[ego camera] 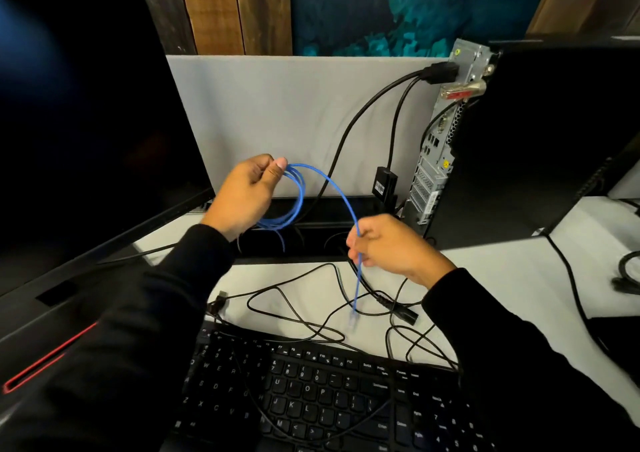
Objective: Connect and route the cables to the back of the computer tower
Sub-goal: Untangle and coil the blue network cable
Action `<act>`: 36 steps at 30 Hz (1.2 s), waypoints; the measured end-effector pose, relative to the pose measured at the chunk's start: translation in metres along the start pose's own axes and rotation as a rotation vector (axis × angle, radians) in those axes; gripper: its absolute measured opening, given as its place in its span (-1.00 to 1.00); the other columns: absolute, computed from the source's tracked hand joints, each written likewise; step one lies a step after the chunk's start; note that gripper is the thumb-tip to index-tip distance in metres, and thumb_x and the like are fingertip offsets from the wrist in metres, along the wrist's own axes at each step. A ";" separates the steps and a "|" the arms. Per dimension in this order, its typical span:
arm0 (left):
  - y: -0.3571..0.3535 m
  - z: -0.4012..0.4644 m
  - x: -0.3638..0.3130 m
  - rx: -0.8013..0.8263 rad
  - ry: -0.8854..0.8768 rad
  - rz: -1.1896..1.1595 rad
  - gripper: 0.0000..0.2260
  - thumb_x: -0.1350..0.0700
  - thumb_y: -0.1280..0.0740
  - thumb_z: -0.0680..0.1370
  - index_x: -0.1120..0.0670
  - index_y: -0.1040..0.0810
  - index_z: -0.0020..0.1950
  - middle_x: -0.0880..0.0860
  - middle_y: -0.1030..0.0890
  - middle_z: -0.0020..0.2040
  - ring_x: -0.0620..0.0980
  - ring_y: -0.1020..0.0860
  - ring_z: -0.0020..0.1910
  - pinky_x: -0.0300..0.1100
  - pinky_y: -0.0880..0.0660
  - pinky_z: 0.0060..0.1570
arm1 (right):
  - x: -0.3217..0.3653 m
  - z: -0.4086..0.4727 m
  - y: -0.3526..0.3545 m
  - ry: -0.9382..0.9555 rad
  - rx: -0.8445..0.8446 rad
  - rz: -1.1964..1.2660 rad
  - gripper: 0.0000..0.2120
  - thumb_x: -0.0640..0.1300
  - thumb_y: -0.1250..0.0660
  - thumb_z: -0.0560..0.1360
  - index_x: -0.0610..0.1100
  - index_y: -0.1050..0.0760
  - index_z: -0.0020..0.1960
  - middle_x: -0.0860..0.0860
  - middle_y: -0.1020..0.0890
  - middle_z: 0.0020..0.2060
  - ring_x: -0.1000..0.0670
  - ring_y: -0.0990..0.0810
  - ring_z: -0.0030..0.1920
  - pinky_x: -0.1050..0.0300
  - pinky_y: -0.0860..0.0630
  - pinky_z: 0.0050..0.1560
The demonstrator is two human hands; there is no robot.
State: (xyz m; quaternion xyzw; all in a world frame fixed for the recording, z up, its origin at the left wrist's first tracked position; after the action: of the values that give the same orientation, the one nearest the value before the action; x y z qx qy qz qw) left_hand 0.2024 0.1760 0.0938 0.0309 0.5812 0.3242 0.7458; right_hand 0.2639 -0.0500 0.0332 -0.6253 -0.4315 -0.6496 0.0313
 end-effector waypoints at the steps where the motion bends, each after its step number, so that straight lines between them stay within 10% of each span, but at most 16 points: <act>1: 0.006 0.004 -0.004 -0.022 -0.057 0.129 -0.61 -0.08 -0.22 0.70 0.01 -0.30 -0.29 -0.06 -0.23 -0.40 -0.14 -0.19 -0.46 -0.16 -0.20 -0.43 | -0.007 -0.003 0.001 -0.026 0.040 -0.107 -0.80 -0.31 -0.25 0.60 -0.23 -0.62 -0.12 -0.15 -0.72 -0.19 0.00 -0.64 -0.22 0.14 -0.56 -0.15; 6: 0.005 0.007 -0.014 0.004 -0.114 0.051 -0.63 -0.16 -0.19 0.69 -0.03 -0.27 -0.24 -0.09 -0.20 -0.39 -0.10 -0.18 -0.45 -0.15 -0.16 -0.44 | 0.001 -0.008 0.007 -0.006 -0.065 0.049 -0.92 -0.08 -0.38 0.58 -0.07 -0.58 -0.04 -0.05 -0.70 -0.17 0.05 -0.59 -0.27 0.15 -0.52 -0.28; 12: -0.008 -0.005 -0.060 0.068 -0.112 -0.331 -0.68 -0.06 -0.19 0.71 -0.03 -0.28 -0.22 -0.05 -0.11 -0.36 -0.08 -0.08 -0.47 -0.14 -0.01 -0.45 | 0.008 -0.002 0.013 -0.010 -0.347 -0.043 -0.42 0.38 -0.47 0.37 0.02 -0.34 0.11 -0.01 -0.69 -0.30 -0.01 -0.67 -0.25 -0.05 -0.67 -0.15; 17: 0.004 -0.008 -0.068 0.041 -0.140 -0.414 -0.69 -0.02 -0.17 0.71 0.01 -0.23 -0.20 0.01 -0.06 -0.35 -0.10 -0.05 -0.47 -0.21 -0.02 -0.47 | 0.005 -0.004 0.017 0.049 -0.406 0.009 -0.84 0.01 -0.36 0.61 -0.08 -0.53 0.03 -0.10 -0.62 -0.38 -0.06 -0.61 -0.37 -0.05 -0.64 -0.22; 25: -0.004 -0.007 -0.030 -0.003 -0.141 -0.246 -0.67 -0.11 -0.22 0.69 0.08 -0.41 -0.16 -0.15 -0.19 -0.44 -0.06 -0.13 -0.48 -0.12 -0.08 -0.44 | 0.008 -0.019 0.025 -0.034 -0.302 0.353 -0.57 0.15 -0.08 0.71 -0.20 -0.48 0.05 -0.20 -0.63 -0.24 -0.08 -0.61 -0.35 0.05 -0.63 -0.30; 36: -0.049 -0.016 0.004 0.160 0.050 -0.382 -0.70 0.00 -0.17 0.73 -0.04 -0.53 -0.17 -0.10 -0.27 -0.37 -0.10 -0.21 -0.41 -0.17 -0.21 -0.37 | 0.020 -0.044 0.070 0.168 -0.351 0.417 -0.83 -0.20 -0.22 0.70 -0.17 -0.57 0.03 -0.19 -0.70 -0.08 -0.10 -0.72 -0.21 0.05 -0.68 -0.13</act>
State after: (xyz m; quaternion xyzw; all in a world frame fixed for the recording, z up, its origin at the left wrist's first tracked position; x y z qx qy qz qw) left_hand 0.2104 0.1339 0.0643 -0.0289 0.6187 0.1305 0.7741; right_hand 0.2657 -0.1097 0.0931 -0.6406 -0.1703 -0.7432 0.0912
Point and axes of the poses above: each hand's wrist, its own z-axis towards the middle knuckle, its own y-axis out of the back of the hand, x = y × z, the point moved 5 cm from there along z, towards the middle knuckle
